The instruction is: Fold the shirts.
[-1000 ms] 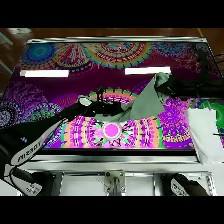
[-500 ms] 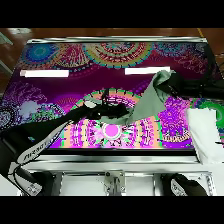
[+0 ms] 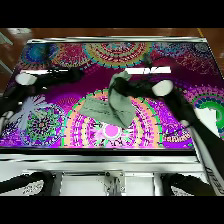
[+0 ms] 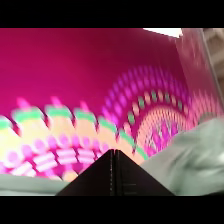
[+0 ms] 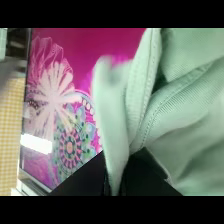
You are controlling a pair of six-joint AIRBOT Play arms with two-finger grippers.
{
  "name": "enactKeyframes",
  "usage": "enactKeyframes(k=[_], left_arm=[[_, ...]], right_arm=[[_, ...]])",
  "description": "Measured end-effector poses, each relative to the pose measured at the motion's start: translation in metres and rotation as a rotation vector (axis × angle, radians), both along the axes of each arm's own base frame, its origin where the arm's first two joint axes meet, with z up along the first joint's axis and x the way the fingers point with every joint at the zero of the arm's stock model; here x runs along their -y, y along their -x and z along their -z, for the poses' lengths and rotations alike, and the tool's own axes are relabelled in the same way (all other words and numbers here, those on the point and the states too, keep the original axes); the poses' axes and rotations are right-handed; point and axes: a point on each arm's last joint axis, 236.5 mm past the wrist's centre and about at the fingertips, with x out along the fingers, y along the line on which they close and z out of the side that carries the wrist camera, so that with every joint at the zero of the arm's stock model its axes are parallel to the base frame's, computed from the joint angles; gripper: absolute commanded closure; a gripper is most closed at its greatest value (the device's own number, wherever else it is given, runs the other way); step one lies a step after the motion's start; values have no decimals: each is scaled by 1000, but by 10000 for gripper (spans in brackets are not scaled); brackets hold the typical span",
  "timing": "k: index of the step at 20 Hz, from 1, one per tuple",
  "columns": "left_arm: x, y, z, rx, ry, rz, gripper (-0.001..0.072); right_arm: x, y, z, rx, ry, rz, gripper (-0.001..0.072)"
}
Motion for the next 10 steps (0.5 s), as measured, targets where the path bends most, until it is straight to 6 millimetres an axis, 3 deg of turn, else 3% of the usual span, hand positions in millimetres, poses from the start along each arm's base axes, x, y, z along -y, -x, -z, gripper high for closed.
enactKeyframes(k=[1,2,4,6,8,10], left_arm=[[-15,4,-16,21,1,-21,662],[-26,8,-30,43,2,-40,662],[-37,18,-46,60,-2,-42,662],[-37,29,-48,48,-8,-14,662],[-35,37,-43,27,-13,8,662],[-34,42,-39,14,-17,22,662]], right_arm=[[-22,0,21,-31,-18,16,95],[-41,-1,41,-66,-41,43,16],[-64,1,76,-147,-80,97,16],[-69,3,94,-188,-86,107,17],[-57,-2,94,-200,-83,89,18],[-31,-9,83,-193,-63,54,18]])
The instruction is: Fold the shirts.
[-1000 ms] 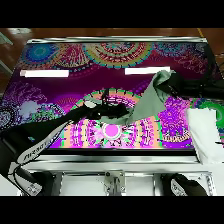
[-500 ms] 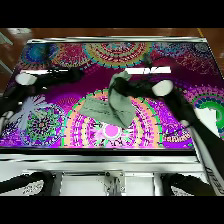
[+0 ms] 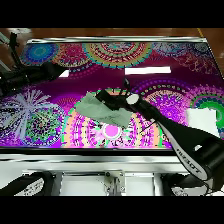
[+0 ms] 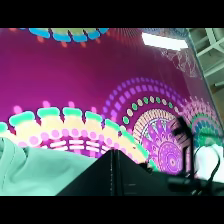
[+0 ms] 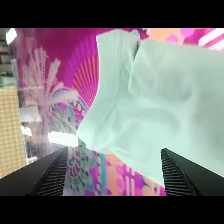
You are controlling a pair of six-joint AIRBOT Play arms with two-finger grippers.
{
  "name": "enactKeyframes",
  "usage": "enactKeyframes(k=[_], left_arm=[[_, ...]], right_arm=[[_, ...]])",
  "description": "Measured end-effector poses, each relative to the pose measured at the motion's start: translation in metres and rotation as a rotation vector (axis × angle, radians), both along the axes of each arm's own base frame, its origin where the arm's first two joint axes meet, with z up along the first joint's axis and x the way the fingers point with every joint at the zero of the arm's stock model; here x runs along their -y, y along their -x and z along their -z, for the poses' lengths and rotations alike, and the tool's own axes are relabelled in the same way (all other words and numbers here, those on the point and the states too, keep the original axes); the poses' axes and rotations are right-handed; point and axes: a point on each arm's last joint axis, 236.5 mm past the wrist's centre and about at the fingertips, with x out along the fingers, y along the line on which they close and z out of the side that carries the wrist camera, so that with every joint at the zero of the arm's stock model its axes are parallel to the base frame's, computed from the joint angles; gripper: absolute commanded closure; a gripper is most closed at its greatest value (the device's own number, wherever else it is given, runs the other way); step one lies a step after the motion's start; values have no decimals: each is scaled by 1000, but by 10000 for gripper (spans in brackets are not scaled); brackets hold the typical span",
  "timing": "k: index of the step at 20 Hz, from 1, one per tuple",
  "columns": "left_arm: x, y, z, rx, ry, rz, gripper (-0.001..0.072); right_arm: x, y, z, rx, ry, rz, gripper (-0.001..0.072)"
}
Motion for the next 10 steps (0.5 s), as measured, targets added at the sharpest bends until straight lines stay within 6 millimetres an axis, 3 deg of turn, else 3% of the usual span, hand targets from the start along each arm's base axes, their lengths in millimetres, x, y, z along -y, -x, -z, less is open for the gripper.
enactKeyframes(k=[2,4,7,10], left_arm=[[0,2,4,-5,-9,10,662],[1,4,5,0,-22,21,662],[0,5,9,10,-51,33,662],[-3,6,14,11,-90,38,662]], right_arm=[[38,-6,-11,5,40,-29,18],[89,-6,-11,-37,117,-46,18],[142,26,21,-191,260,-111,16],[168,51,56,-325,328,-133,9]])
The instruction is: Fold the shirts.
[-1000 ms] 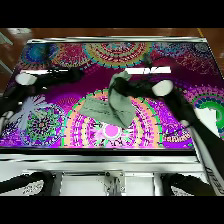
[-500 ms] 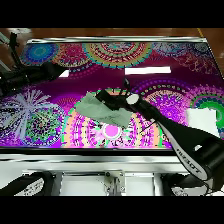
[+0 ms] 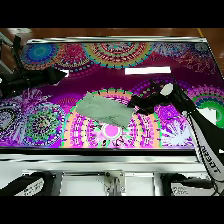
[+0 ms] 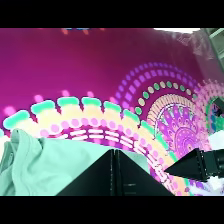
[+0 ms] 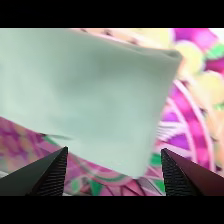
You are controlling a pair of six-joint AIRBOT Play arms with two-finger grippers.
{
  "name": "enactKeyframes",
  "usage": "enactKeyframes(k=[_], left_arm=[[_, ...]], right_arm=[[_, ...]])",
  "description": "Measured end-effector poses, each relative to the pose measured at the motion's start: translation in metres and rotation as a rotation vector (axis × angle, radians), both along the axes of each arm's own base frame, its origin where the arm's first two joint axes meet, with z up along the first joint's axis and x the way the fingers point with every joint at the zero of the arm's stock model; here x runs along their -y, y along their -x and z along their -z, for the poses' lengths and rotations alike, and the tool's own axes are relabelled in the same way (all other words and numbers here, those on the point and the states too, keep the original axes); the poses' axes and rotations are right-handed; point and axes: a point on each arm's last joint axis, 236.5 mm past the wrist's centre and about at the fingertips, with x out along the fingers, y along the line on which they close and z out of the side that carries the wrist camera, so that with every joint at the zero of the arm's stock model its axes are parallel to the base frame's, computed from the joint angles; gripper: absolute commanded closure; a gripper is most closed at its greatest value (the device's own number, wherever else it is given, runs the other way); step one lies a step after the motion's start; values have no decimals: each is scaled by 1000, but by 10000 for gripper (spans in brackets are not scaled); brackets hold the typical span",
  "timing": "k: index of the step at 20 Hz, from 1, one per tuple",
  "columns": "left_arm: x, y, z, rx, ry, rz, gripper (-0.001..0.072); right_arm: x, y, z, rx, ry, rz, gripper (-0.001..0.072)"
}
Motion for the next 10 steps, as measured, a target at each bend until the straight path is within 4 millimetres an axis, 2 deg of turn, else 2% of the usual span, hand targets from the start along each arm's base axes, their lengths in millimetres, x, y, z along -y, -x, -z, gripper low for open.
enactKeyframes(k=[2,5,10], left_arm=[[-1,3,5,-6,-26,13,662],[-4,6,15,-18,-80,28,662],[-9,8,23,-26,-129,37,662]], right_arm=[[4,7,19,-63,5,11,10],[-2,13,39,-136,-29,30,10],[-20,7,51,-155,-115,59,20]])
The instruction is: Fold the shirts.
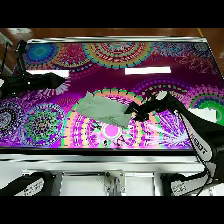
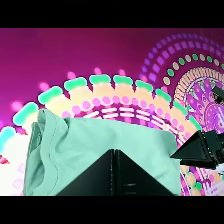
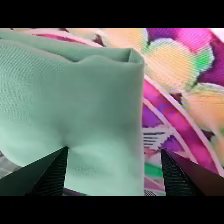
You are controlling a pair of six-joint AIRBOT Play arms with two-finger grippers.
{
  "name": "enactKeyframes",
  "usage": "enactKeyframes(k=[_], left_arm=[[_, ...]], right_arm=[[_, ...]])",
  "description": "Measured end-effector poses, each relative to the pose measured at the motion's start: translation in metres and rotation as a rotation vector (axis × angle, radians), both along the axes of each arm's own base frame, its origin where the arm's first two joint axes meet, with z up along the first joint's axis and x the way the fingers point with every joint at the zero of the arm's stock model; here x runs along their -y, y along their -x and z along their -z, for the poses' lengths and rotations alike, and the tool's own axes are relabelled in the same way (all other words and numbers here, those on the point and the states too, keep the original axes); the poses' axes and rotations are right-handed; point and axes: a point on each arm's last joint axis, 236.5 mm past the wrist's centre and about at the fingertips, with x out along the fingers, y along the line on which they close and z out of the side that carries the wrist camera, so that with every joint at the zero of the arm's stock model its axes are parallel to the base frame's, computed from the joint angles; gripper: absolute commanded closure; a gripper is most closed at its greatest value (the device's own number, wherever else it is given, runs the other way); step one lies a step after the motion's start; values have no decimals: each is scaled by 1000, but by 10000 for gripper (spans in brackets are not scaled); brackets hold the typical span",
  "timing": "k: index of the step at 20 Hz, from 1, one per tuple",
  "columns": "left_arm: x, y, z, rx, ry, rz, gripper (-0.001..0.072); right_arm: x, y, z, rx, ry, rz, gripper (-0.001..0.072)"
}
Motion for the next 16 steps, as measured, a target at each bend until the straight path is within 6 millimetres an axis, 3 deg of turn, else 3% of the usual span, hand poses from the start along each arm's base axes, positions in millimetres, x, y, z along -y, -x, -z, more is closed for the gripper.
enactKeyframes(k=[1,2,3,5,8,11,13,16], left_arm=[[-1,0,1,0,-4,0,662],[-1,0,1,0,-7,0,662],[-1,0,1,0,-9,0,662],[-1,0,2,-1,-12,0,662],[-2,0,2,-9,-7,-7,662],[-2,0,2,-13,-3,-11,662],[-2,0,2,-15,-1,-12,662],[-2,0,2,-17,0,-14,662]], right_arm=[[-5,0,1,1,-12,-4,72],[-10,1,2,4,-20,-12,227],[-15,1,2,12,-28,-16,291],[-23,-5,-1,39,-55,-12,656],[-26,-22,-18,98,-102,-14,659],[-15,-47,-57,182,-154,-38,659],[10,-68,-95,256,-178,-18,659],[75,-93,-158,370,-182,95,659]])
